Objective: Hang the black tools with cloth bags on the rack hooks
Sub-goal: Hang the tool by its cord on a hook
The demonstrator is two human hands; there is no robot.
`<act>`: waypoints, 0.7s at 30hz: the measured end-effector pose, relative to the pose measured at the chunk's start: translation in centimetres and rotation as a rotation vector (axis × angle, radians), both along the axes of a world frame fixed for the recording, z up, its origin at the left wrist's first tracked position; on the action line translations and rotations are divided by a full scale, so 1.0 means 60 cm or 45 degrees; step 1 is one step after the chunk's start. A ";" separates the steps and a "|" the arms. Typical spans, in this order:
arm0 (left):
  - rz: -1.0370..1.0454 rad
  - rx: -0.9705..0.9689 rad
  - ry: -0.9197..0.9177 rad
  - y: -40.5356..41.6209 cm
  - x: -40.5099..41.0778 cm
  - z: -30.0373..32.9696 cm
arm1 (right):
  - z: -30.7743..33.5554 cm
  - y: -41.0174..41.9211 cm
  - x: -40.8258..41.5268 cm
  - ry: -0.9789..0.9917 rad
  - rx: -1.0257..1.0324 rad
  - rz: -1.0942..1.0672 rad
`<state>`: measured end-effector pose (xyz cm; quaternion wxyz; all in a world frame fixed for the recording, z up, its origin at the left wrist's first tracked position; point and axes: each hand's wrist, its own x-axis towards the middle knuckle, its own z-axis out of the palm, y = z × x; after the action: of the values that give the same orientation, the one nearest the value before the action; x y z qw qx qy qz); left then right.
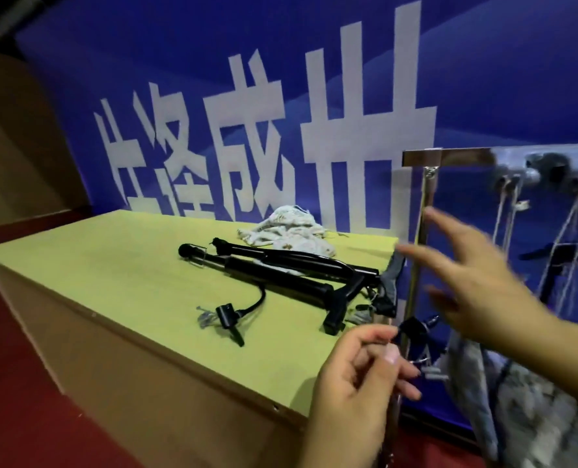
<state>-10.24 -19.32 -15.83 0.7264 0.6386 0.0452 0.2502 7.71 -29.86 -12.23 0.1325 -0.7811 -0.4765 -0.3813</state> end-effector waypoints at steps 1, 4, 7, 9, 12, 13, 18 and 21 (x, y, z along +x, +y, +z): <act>0.020 0.035 0.010 0.009 -0.011 -0.004 | -0.016 0.045 -0.003 0.070 -0.159 0.055; 0.128 0.093 0.031 0.037 -0.041 -0.015 | -0.051 0.140 0.016 0.248 -0.631 -0.055; 0.197 0.101 0.044 0.081 -0.073 -0.029 | -0.073 0.199 0.036 0.332 -0.868 -0.079; 0.265 0.060 0.027 0.102 -0.086 -0.035 | -0.080 0.220 0.039 0.313 -0.933 -0.020; 0.306 0.023 0.001 0.116 -0.090 -0.039 | -0.085 0.238 0.015 0.287 -0.803 0.074; 0.302 0.018 -0.002 0.118 -0.090 -0.041 | -0.091 0.246 0.002 0.378 -0.709 0.127; 0.346 0.019 0.048 0.130 -0.084 -0.048 | -0.098 0.285 -0.062 1.012 0.061 0.435; 0.451 0.062 0.130 0.148 -0.078 -0.067 | -0.075 0.302 -0.079 1.508 0.612 0.495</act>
<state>-14.92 -10.45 -19.84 0.6520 0.6499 0.1877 0.3425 2.94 -11.75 -16.72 0.6084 -0.7071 -0.3573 0.0472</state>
